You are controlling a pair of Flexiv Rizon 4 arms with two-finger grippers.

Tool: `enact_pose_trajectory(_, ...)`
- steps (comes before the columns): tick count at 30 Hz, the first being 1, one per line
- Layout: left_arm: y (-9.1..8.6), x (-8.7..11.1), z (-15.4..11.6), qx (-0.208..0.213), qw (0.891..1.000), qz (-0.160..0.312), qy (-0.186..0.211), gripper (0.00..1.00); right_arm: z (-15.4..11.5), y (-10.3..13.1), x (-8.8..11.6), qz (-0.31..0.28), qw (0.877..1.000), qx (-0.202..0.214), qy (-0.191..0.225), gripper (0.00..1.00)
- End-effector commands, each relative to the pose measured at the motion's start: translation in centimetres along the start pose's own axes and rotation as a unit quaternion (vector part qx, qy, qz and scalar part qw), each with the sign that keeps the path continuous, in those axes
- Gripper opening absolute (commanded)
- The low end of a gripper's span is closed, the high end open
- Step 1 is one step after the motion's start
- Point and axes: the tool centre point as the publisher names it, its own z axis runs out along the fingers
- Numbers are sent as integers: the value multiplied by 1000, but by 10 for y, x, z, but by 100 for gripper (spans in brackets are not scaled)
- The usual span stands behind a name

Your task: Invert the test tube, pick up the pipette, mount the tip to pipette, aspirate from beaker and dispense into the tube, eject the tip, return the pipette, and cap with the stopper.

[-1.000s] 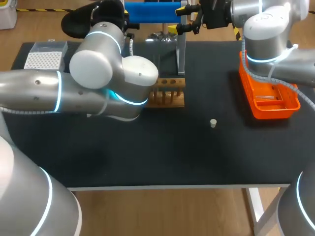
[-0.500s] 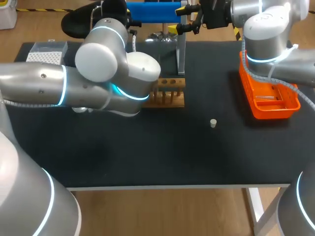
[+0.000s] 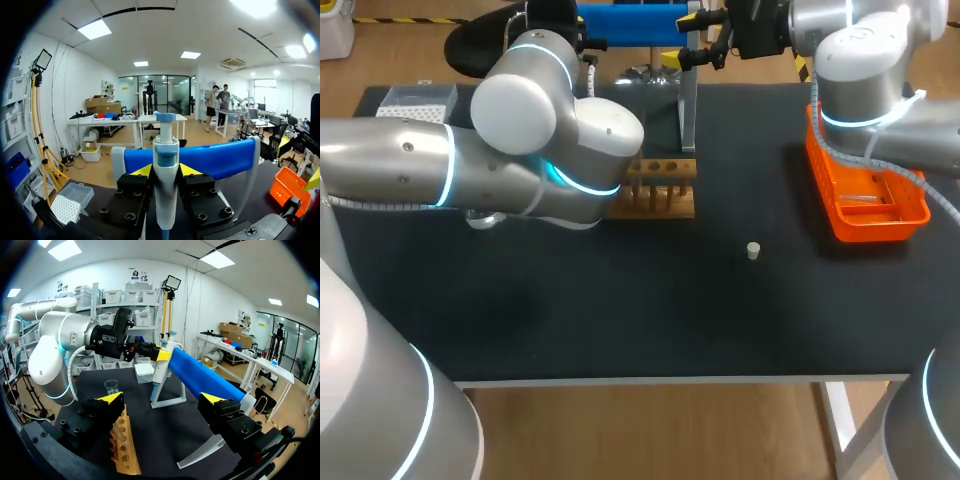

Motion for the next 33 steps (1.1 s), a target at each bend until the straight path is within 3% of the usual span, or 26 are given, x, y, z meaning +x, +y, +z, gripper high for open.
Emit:
enact_pose_trajectory(1, -3, -3, 4, -6, 1000, 0, 2, 0, -1, 0, -1, 0, 1000, 1, 2, 100)
enact_pose_trajectory(33, 1, -5, 22, -40, 999, -1, 14, 0, -1, 0, -1, 0, 1000, 1, 2, 100)
